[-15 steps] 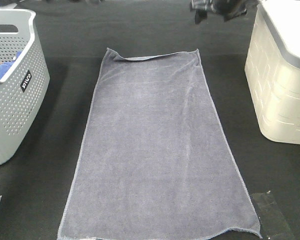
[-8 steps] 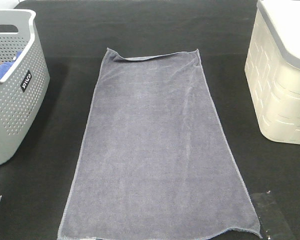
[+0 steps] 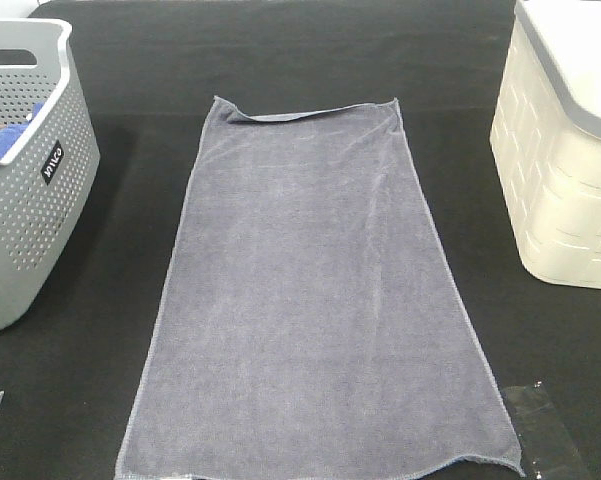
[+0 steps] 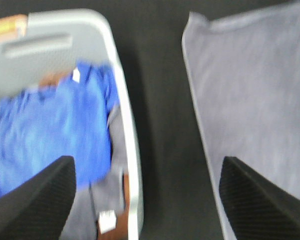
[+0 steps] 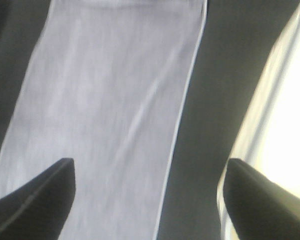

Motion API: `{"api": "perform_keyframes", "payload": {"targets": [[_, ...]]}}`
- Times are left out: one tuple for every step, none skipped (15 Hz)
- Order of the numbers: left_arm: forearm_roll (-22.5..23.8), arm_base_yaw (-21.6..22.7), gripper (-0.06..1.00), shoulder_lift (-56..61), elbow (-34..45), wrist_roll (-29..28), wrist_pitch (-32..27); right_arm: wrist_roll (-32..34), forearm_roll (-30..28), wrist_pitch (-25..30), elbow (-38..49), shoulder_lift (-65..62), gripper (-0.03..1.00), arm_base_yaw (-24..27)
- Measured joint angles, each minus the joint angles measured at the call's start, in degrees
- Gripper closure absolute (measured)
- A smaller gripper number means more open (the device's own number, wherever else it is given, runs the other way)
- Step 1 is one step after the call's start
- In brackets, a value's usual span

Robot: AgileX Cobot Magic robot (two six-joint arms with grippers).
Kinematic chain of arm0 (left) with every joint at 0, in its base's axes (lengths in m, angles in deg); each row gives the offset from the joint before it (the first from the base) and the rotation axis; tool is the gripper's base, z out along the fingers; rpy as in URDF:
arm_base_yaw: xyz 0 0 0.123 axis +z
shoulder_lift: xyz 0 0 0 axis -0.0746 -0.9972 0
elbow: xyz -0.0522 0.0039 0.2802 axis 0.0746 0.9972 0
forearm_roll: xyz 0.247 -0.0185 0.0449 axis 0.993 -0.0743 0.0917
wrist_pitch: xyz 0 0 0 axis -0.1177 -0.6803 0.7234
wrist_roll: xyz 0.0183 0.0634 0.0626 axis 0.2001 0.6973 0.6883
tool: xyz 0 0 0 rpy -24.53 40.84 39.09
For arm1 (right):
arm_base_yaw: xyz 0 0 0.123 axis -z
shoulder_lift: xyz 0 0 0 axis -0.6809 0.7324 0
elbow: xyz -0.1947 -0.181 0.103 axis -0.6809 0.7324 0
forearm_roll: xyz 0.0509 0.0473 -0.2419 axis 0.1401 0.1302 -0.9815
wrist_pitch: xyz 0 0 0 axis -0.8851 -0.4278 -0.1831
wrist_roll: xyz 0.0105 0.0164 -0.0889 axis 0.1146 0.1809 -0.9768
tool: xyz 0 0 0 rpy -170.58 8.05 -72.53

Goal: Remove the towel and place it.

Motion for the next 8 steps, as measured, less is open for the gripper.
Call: {"api": "perform_keyframes", "payload": {"targets": [[-0.5,0.0,0.19,4.9,6.6,-0.3,-0.2,-0.1,0.0,0.0,6.1,-4.4,0.21,0.0],[-0.8,0.0,0.19,9.3,13.0,-0.9,-0.3,-0.2,0.0,0.0,12.3,-8.1,0.21,0.0],[-1.3,0.0,0.19,13.7,19.8,-1.4,-0.3,-0.3,0.0,0.0,18.9,-12.2,0.21,0.0],[-1.9,0.0,0.19,17.8,25.4,-2.2,-0.5,-0.3,0.0,-0.1,25.3,-15.8,0.21,0.0],[-2.4,0.0,0.19,22.2,31.3,-2.6,-0.7,-0.3,0.0,-0.1,30.8,-19.8,0.21,0.0],[-2.5,0.0,0.19,24.4,33.5,-2.8,-0.7,-0.4,0.0,-0.1,36.1,-23.3,0.21,0.0],[-3.1,0.0,0.19,30.1,41.3,-3.2,-0.8,-0.5,0.1,-0.1,41.2,-26.8,0.21,0.0],[-3.3,0.0,0.19,33.8,45.5,-3.3,-0.8,-0.7,0.1,-0.1,46.8,-30.9,0.21,0.0]]}}
